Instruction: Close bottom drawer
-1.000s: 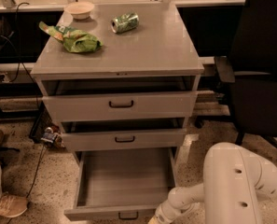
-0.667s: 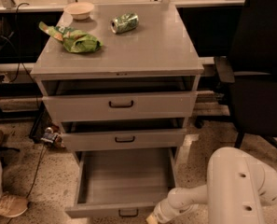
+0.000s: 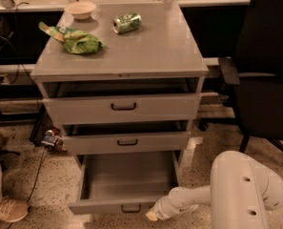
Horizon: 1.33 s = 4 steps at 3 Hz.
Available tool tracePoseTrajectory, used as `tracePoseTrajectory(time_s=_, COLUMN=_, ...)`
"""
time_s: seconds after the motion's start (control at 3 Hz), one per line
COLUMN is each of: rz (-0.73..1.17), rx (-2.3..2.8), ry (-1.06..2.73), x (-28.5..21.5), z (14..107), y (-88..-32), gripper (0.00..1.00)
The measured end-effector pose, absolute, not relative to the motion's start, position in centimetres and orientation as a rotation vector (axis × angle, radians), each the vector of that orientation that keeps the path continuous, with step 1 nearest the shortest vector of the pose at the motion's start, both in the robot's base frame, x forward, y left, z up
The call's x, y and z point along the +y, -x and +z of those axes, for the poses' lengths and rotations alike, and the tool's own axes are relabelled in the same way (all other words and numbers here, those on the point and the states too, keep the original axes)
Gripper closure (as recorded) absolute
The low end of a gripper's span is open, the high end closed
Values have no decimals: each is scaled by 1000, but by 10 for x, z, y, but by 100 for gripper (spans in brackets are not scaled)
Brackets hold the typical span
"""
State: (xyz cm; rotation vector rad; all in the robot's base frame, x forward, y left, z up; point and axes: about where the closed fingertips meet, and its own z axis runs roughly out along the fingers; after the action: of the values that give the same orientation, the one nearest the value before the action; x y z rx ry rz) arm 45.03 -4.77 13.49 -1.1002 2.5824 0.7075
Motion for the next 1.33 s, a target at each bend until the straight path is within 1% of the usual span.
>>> tracePoseTrajectory(time_s=0.33, rz=705, rx=2575, ry=1102, x=-47, z=135, y=-452, gripper=100)
tracePoseTrajectory(time_s=0.67, rz=660, rx=2440, ry=1122, x=-27, z=134, y=-503, gripper=100)
tracePoseTrajectory(time_s=1.0, rz=660, rx=2440, ry=1122, x=-27, z=134, y=-503, gripper=100)
tracePoseTrajectory(time_s=1.33, rz=625, rx=2388, ry=1157, x=-21, z=131, y=-522, gripper=100)
